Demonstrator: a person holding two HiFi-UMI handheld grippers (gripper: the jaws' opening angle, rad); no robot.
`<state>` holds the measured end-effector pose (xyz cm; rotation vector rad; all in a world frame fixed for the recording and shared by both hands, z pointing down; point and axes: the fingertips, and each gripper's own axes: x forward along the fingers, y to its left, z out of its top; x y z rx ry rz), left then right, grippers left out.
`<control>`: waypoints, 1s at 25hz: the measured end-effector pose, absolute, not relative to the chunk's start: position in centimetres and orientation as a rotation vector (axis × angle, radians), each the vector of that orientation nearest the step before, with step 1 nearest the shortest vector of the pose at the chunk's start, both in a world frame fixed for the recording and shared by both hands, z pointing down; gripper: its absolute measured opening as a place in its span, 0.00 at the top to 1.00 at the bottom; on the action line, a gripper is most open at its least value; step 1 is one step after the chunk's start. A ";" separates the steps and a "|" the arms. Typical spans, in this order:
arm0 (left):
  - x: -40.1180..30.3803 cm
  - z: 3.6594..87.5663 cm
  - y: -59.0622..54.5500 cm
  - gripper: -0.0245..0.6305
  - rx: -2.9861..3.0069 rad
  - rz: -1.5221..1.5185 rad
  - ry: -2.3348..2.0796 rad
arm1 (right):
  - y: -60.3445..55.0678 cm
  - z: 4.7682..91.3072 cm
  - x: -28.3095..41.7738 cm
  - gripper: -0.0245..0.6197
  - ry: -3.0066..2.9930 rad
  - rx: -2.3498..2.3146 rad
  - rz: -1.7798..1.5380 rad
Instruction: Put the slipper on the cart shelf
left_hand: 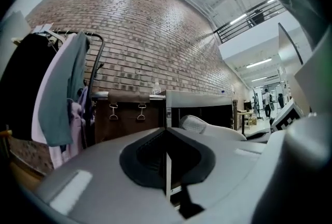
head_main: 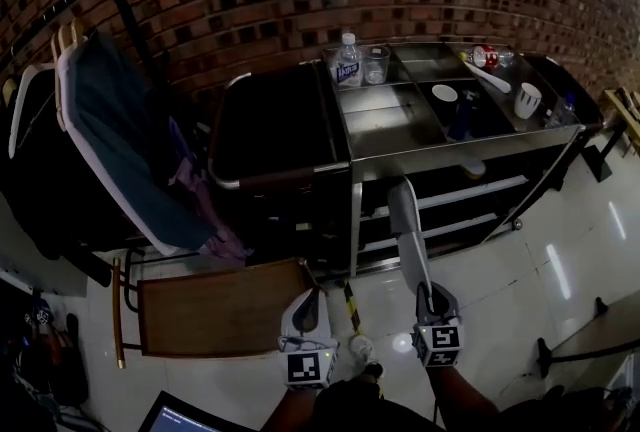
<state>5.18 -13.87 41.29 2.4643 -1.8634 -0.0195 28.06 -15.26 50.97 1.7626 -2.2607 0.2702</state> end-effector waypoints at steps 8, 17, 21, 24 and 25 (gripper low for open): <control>7.6 43.5 -22.5 0.94 2.369 -0.054 -1.814 | -26.6 52.8 29.7 0.90 -2.341 1.772 0.628; 6.4 46.3 -26.6 0.94 2.293 0.025 -1.859 | -37.2 54.4 28.9 0.90 -2.398 1.708 1.172; 6.0 46.4 -27.8 0.94 2.277 0.036 -1.866 | -39.5 56.3 29.3 0.90 -2.365 1.718 1.455; 6.2 46.9 -28.2 0.94 2.259 0.038 -1.864 | -40.9 57.6 29.9 0.90 -2.318 1.734 1.612; 6.3 47.0 -28.3 0.94 2.254 0.040 -1.864 | -41.2 57.8 30.1 0.89 -2.306 1.733 1.646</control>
